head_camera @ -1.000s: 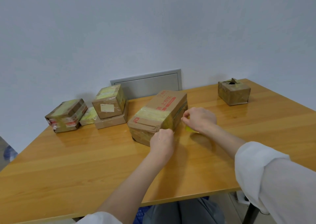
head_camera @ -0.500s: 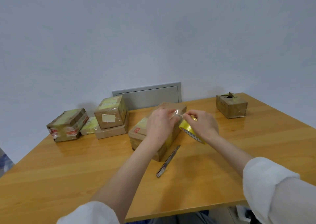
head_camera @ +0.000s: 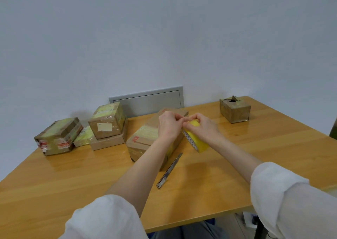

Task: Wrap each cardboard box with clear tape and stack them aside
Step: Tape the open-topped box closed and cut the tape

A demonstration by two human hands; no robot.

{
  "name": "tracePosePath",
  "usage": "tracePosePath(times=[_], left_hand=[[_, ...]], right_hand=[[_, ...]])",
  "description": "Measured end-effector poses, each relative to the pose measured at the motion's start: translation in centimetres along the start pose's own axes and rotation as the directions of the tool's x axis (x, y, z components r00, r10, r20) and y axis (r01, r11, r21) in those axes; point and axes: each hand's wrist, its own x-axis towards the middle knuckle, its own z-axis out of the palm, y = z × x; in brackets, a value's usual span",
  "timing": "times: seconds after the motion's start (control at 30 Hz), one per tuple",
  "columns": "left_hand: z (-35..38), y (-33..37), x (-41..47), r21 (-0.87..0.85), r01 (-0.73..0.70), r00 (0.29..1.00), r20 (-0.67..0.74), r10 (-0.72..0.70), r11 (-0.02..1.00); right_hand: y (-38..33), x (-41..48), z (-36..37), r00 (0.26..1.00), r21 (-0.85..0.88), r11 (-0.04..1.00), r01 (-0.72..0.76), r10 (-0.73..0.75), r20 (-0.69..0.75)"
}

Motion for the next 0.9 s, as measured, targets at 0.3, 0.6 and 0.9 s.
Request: tracePosePath(times=[0.3,0.6,0.9], left_hand=[[0.3,-0.5,1.1,-0.066,-0.061,0.991,0.113,0.068,0.996],[-0.2,-2.3,1.5,0.348,-0.171,0.985,0.082,0.152,0.922],[-6.4,-10.4,3.8,0.481,0.109,0.984,0.073,-0.164,0.87]], right_hand=[[1.4,0.4,-1.8,0.985,0.184,0.982,0.036,-0.067,0.162],[5.2,1.9,-0.7,0.988,-0.585,0.81,-0.027,0.111,0.107],[0.5,1.9,4.4,0.992,-0.377,0.924,-0.064,0.098,0.073]])
